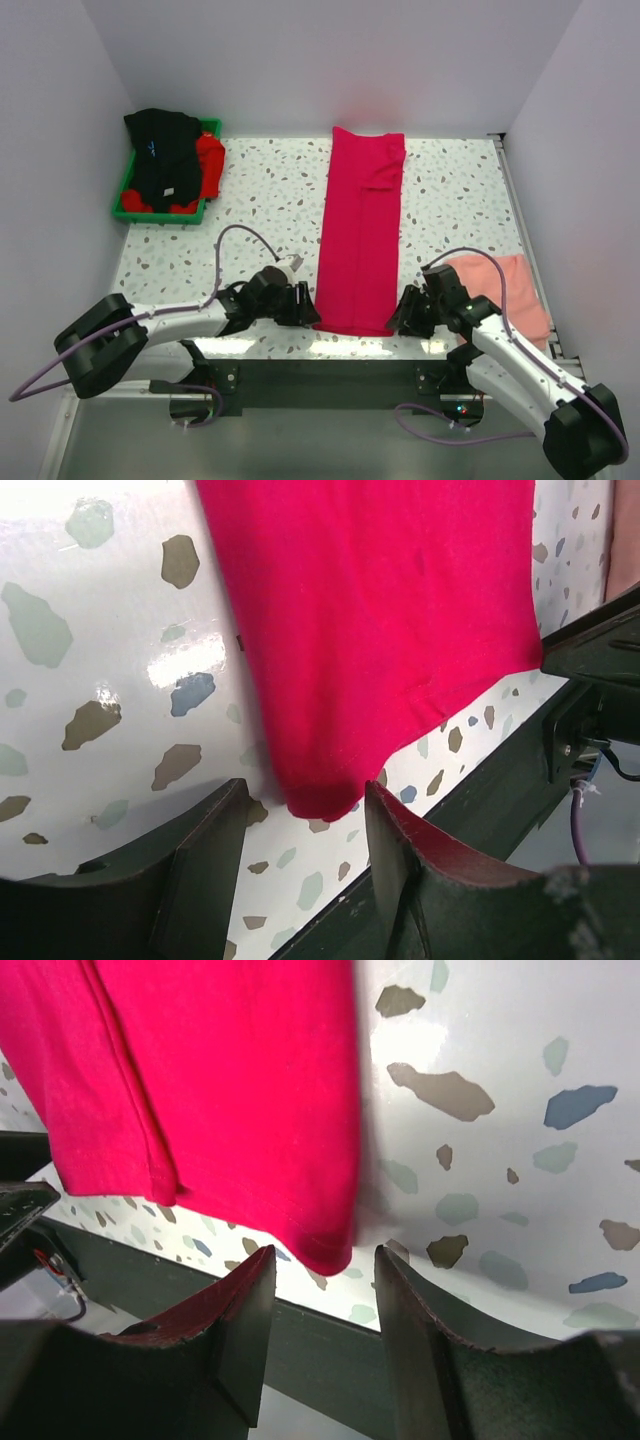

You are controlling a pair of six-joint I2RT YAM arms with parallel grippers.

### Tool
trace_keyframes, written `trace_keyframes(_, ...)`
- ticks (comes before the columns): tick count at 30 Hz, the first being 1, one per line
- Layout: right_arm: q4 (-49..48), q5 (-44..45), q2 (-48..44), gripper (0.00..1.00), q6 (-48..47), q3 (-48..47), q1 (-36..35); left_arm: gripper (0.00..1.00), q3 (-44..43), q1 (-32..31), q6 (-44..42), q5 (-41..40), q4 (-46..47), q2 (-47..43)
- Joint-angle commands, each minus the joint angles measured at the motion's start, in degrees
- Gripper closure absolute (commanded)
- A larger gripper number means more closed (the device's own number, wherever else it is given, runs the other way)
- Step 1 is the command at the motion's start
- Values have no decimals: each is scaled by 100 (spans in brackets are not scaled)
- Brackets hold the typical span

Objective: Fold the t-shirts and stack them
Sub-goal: Fold the tshirt

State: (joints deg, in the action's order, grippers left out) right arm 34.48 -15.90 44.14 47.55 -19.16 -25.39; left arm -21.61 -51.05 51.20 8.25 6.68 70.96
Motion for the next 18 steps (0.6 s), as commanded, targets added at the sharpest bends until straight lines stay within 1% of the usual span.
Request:
trace_keyframes(1,-345,43,138,53,9,35,112,46,51,51,136,142,492,190)
trace_keyframes(5,-424,-10,262,55,-70,44,157,49,7,51,171,186,458,374)
trace_keyframes(6,-424,-10,270,55,-88,52,174,53,-36,51,154,168,396,418)
trace_keyframes(11,-451,-36,437,58,-202,79,174,60,-238,33,57,168,63,726)
trace_keyframes(12,-425,-53,472,60,-228,70,174,61,-265,42,39,168,1,770)
trace_keyframes(18,-327,-141,683,63,-492,52,174,66,-397,16,-128,186,-360,867)
